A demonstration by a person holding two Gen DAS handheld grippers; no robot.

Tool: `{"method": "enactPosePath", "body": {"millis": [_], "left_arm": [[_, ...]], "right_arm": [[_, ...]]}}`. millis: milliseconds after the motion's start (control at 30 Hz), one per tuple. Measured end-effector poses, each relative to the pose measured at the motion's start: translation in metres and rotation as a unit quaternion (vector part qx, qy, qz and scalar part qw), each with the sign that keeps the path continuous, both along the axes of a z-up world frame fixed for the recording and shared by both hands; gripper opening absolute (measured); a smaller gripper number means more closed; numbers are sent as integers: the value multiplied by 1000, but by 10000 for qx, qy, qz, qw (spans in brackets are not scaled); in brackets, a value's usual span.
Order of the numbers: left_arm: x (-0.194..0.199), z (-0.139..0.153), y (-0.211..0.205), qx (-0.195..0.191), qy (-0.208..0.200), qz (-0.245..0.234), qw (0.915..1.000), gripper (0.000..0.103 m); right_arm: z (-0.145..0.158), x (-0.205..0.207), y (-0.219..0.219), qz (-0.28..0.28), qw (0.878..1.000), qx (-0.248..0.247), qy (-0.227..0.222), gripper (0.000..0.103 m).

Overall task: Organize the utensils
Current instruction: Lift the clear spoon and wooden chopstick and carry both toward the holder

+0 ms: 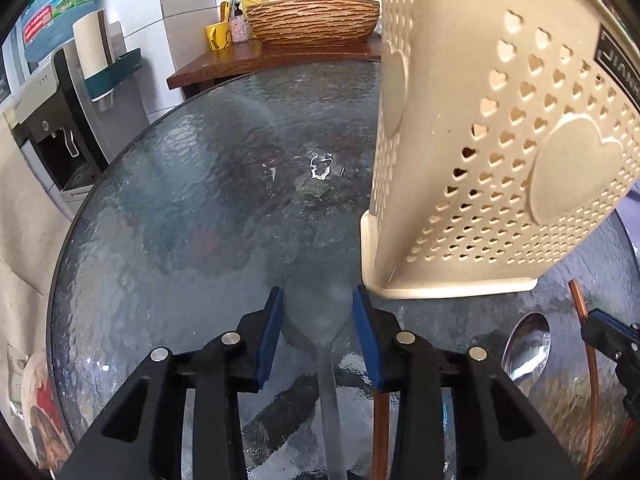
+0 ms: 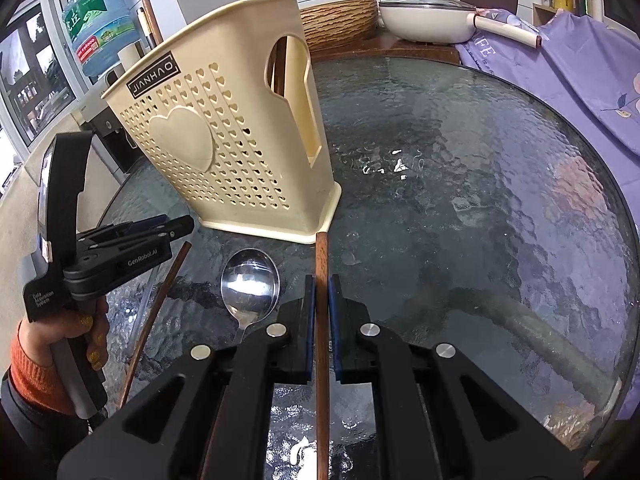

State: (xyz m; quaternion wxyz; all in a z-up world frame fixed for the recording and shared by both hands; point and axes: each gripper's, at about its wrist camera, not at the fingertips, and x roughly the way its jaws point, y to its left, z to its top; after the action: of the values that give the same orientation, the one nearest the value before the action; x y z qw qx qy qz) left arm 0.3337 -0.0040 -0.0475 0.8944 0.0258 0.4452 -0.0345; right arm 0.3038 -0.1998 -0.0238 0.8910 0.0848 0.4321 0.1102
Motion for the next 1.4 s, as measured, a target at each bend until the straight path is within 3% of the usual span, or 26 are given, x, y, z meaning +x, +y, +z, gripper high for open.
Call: {"method": "enactPosePath", "body": {"millis": [167,500,700,967,1400], "left_arm": [[-13,9,7,-204,-146,50,9997,35],[-59,82,16,-660,-1152,-94,9911,35],[-76,110,14,-748,-1491,-180,9858,35],[-90,117,11,-759,-1593,-344,9837,35],[-113,153,8,-953,-1922,-571,9750,35]], "right_arm": [[8,-2,-1,91,9998,64,-166,7],[58,-15,-14,293,9958,328,-805,7],[87,-29,-29,318,9919,531,-1107,7],[106,-47,-33,437,9892,596,-1265,7],[145,-71,-34,620,9817,521,-1723,7]]}}
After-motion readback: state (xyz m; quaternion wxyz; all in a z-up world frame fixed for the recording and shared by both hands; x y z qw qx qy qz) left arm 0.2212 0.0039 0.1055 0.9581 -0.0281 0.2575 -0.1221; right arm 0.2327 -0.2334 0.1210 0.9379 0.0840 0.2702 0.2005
